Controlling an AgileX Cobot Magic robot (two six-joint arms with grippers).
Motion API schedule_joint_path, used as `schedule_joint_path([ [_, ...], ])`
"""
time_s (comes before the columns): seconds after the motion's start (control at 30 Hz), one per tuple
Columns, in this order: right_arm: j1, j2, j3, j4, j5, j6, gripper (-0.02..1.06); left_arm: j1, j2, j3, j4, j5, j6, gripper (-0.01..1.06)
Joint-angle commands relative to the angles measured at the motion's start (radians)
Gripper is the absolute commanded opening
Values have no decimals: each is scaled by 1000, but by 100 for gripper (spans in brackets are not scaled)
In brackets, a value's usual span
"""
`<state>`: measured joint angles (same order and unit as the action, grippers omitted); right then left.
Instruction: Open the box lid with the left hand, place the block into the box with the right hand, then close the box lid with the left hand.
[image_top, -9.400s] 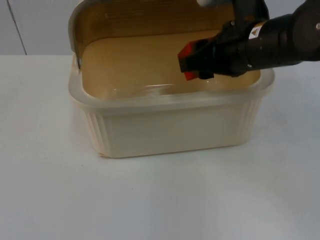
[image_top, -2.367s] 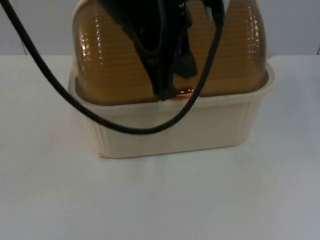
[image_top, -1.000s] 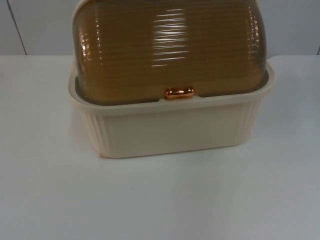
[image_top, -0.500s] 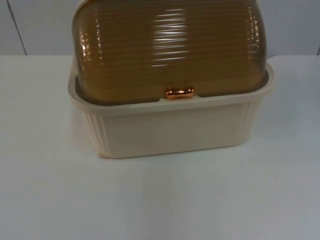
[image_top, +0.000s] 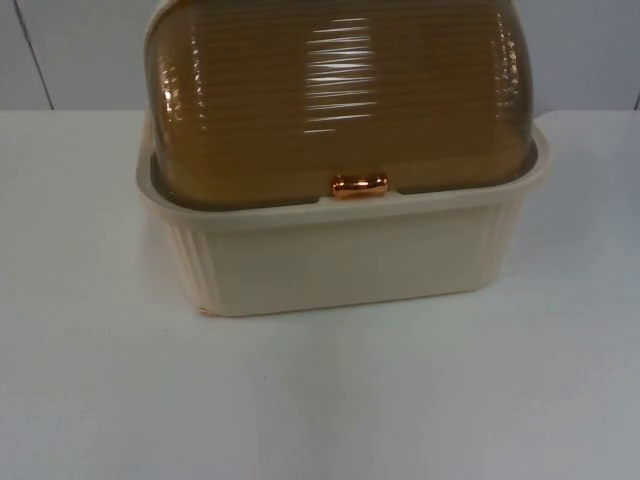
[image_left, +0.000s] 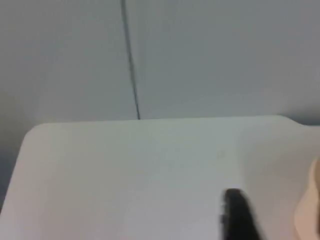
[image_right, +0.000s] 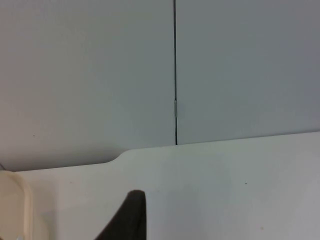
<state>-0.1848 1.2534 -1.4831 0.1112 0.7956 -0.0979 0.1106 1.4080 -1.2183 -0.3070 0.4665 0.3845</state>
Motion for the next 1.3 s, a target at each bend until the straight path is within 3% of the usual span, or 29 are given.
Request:
schedule_joint_path([
  [0.0,0,-2,-8,4,2,-7,105,-68,0,1,58,-9,-11,80],
  [0.03,0,-2,-8,4,2,-7,105,-68,0,1,58,-9,-11,80],
  [0.1,0,-2,-8,4,2,-7,105,-119,0,1,114,-9,-14,105],
  [0.43,0,-2,-8,4,9,-7,105,-126,-23,-3,124,-9,-130,105],
  [0.53,0,-2,-8,4,26,-7,105,-92,-67,-3,106,-7,-239,105],
  [0.87,0,-15,-3,6,44,-78,105,-17,-164,-3,-19,48,-172,105],
  [1.1,0,-179,276,33,-122,-102,105,-17,-208,-3,0,104,-172,105],
  [1.27,0,-345,507,26,-153,-102,105,-17,-270,-3,31,142,-172,105],
])
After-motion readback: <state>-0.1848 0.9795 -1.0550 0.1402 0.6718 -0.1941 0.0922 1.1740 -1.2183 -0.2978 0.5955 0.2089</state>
